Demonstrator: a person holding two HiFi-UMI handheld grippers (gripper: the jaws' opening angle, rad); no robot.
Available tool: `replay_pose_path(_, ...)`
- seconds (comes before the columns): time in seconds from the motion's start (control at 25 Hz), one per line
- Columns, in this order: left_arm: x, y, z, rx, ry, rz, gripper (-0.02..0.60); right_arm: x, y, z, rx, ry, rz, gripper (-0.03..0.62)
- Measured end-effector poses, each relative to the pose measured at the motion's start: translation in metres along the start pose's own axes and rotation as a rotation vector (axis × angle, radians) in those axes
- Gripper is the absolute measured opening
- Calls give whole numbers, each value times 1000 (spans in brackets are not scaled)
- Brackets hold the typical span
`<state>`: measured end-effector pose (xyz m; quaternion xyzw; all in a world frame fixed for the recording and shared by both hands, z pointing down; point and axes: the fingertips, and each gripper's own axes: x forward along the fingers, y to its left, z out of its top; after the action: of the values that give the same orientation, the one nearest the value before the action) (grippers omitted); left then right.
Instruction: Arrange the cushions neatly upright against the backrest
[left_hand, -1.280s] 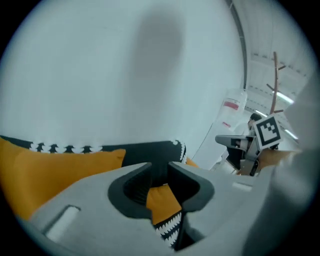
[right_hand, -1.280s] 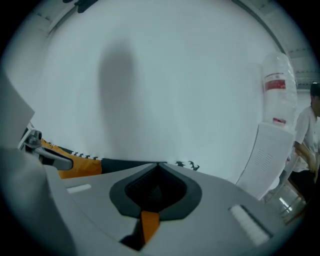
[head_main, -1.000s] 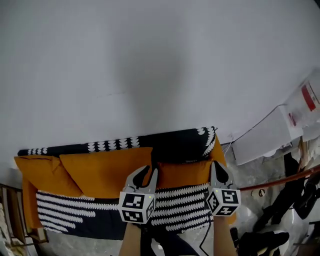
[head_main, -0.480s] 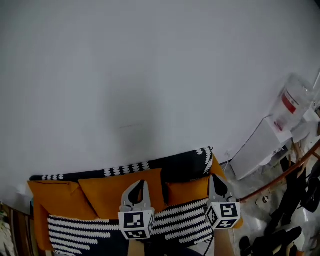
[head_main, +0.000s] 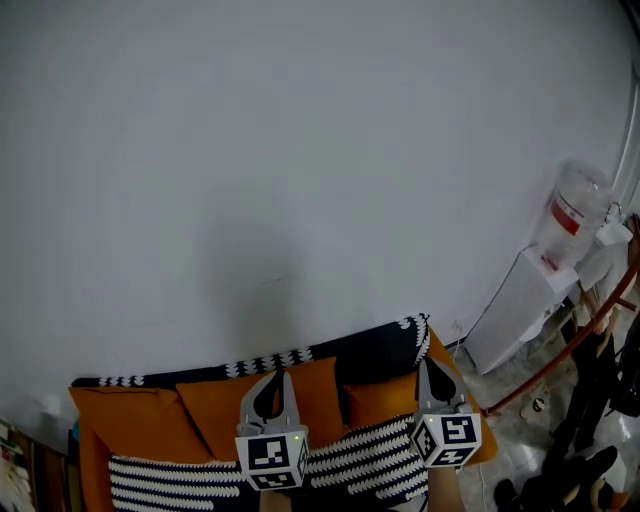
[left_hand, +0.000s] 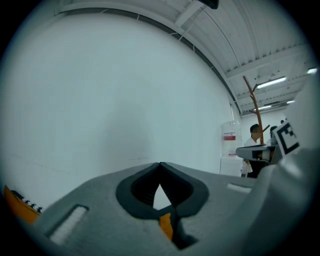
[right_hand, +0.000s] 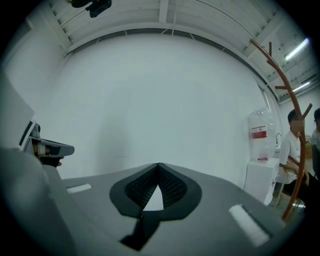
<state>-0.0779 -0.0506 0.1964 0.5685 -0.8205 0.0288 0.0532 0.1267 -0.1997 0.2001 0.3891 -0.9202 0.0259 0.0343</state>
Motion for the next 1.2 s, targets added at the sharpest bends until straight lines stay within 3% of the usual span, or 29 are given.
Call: replay_pose_path(1.2,-11,19,8,24,-13,-8,3,-7,25,7,-7,-16,-2,9)
